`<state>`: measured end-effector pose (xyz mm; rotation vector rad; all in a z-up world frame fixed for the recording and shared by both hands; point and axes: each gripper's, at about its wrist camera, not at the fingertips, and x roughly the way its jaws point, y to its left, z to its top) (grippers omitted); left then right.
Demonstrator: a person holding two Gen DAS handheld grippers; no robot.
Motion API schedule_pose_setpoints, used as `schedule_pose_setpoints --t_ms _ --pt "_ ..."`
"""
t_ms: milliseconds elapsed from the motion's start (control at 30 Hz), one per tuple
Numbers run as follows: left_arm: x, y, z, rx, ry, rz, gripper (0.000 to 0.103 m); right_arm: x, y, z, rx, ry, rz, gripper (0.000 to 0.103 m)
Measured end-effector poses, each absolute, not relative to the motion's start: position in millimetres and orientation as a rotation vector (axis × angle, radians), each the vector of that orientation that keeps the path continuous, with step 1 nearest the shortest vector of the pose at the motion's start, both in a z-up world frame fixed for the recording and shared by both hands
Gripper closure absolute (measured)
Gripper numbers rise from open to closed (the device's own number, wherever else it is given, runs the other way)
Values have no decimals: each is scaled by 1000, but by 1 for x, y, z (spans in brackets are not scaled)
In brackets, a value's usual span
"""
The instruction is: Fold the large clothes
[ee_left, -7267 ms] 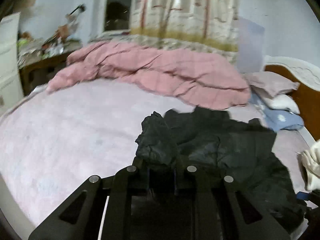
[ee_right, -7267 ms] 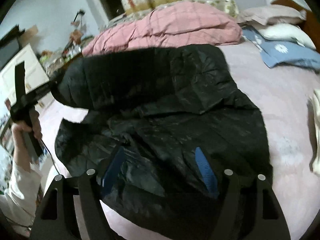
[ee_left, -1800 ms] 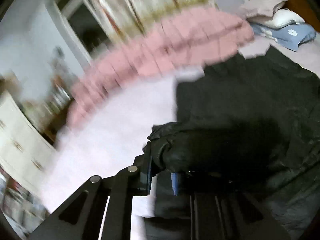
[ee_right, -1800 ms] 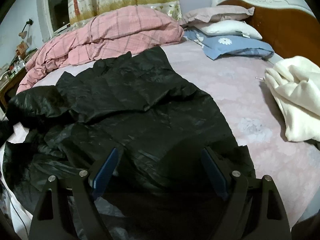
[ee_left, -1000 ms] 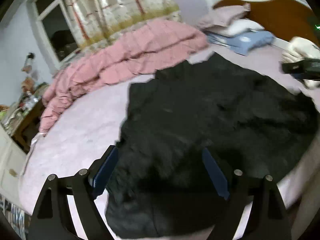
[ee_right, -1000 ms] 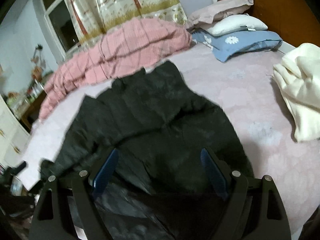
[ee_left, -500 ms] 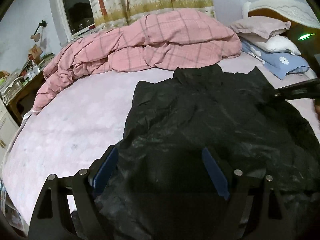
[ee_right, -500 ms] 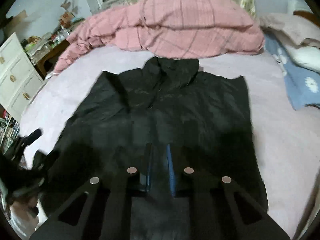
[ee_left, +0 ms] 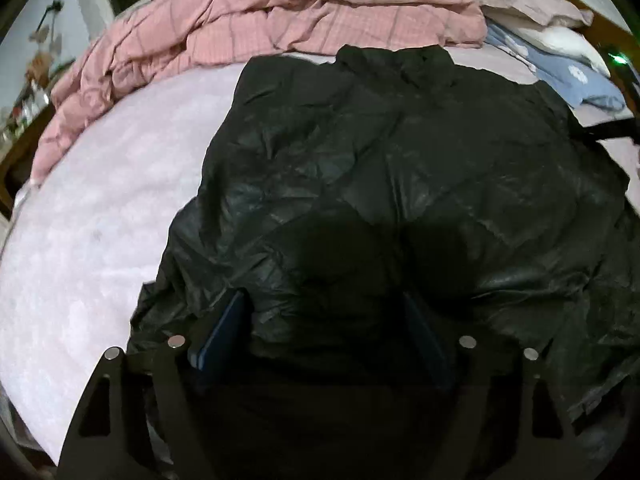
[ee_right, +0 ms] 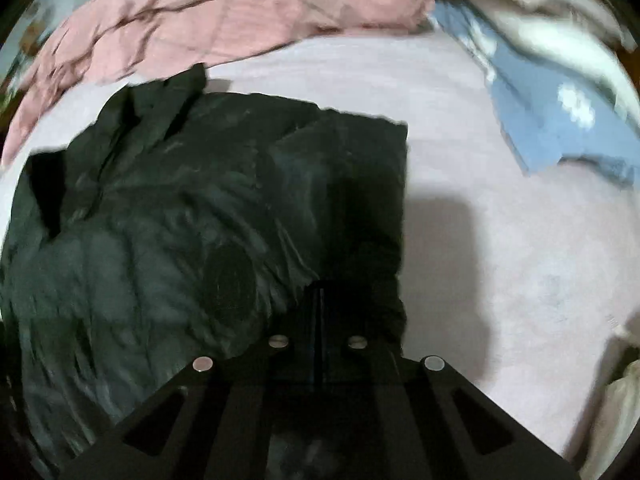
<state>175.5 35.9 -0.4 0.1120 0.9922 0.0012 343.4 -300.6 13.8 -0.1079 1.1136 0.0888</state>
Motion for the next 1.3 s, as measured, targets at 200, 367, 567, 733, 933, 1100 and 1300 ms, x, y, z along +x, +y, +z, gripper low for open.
schedule_pose_setpoints --t_ms 200,367,567,733,933,1100,1300 --pt "133 47 55 75 825 -19 36 261 -315 88 16 920 212 91" --pt "74 63 105 69 653 17 29 153 -310 133 -20 742 291 54" --pt "24 86 99 91 608 55 20 39 -325 127 20 650 240 48" --pt "14 94 65 162 672 109 19 -7 -341 91 -5 662 79 48" --pt "22 104 39 117 749 79 19 -8 -366 58 -1 741 43 48" --pt "26 106 17 79 817 55 42 3 -388 39 59 774 17 65" --pt "22 101 10 109 818 41 79 17 -379 18 100 857 192 68"
